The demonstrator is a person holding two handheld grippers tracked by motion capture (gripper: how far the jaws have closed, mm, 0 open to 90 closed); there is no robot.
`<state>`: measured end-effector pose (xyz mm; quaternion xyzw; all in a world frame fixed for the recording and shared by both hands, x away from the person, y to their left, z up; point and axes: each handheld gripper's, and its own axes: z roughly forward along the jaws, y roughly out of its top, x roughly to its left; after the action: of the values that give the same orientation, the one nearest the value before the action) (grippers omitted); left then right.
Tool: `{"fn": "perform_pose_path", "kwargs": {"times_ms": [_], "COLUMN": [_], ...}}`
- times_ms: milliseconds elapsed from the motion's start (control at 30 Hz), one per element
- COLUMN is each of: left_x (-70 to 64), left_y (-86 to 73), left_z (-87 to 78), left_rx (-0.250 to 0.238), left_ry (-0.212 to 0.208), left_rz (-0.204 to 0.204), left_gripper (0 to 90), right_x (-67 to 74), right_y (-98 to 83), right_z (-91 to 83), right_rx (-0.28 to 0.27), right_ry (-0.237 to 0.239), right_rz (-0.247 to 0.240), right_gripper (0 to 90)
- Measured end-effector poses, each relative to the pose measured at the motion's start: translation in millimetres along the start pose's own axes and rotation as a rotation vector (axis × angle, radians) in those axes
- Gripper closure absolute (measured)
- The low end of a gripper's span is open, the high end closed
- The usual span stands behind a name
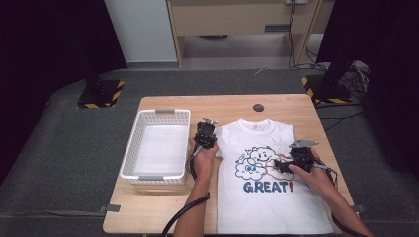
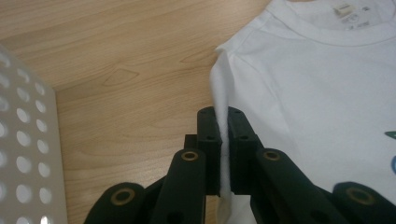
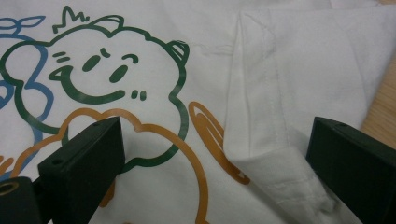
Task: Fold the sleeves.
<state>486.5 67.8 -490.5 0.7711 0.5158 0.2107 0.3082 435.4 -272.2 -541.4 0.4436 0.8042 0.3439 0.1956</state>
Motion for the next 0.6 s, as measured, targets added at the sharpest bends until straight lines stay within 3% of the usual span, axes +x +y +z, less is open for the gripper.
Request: {"fn": "perform_pose_path", "kwargs": {"times_ms": [600], "left_x": [-8.2], "left_y": [8.7], "left_z": [-8.6], "left_rx": [0.009], "left_ry": [-0.056], "left_rz": [0.025], "left_gripper": [86.1], "right_x": [21.5], "right_y": [8.1], "right_z": [8.4], "right_rx": [0.003], "right_ry": [-0.010], "right_rz": [0.007], "right_gripper": [3.1]}}
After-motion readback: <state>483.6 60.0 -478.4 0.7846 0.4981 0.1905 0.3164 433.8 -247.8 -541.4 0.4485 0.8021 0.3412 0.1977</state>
